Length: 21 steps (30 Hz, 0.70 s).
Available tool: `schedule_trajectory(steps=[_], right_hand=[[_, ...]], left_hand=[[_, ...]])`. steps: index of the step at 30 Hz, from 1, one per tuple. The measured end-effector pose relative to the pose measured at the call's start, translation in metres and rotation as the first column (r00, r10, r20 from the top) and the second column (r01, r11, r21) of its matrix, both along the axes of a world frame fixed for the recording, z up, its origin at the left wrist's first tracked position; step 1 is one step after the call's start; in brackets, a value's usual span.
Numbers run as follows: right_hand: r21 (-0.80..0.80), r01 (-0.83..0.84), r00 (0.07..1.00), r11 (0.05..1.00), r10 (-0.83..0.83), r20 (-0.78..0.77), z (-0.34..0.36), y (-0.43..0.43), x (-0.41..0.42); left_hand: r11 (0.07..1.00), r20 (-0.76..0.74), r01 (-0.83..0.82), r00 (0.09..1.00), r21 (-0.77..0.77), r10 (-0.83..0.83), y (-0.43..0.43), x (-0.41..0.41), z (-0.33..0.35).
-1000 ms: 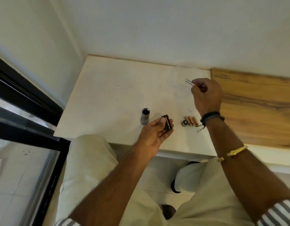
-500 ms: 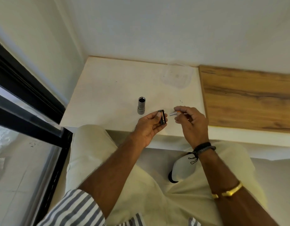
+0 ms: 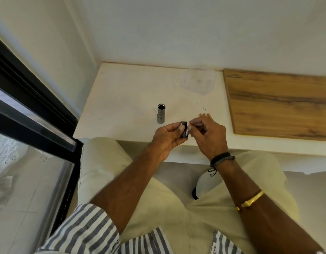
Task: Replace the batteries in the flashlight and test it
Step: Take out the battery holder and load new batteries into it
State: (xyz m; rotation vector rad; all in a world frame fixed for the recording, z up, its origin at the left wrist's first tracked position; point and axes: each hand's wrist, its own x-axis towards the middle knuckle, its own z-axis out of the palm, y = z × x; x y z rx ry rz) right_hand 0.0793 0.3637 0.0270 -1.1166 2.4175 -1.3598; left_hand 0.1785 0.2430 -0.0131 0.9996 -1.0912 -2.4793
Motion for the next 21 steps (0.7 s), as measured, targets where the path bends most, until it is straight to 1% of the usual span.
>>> schedule_trajectory(steps=[4,7,11,15,18,21], right_hand=[[-0.014,-0.012,1.0,1.0,0.012,0.006,-0.004,0.0,0.006],[-0.034,0.004,1.0,0.999,-0.004,-0.006,-0.009,-0.001,0.009],[-0.057,0.008,0.997,0.998,-0.012,-0.078,-0.013,-0.001,0.015],[-0.005,-0.042,0.983,0.999,0.04,-0.181,-0.018,-0.005,0.026],[-0.017,-0.041,0.989,0.999,0.038,-0.144,-0.017,-0.008,0.025],[-0.052,0.02,0.997,0.998,-0.024,-0.072,-0.015,-0.006,0.021]], left_hand=[[0.997,0.001,-0.002,1.0,-0.072,0.002,0.001,0.001,-0.001],[0.995,0.021,-0.027,0.999,-0.093,0.029,0.003,0.002,-0.001],[0.997,-0.002,-0.061,0.998,-0.038,0.061,0.006,0.002,0.0],[0.993,-0.048,-0.105,0.993,0.054,0.108,0.004,0.002,0.001],[0.994,-0.055,-0.1,0.993,0.042,0.102,0.003,0.003,0.002],[0.997,-0.057,-0.042,0.998,-0.062,0.038,0.0,0.002,0.006]])
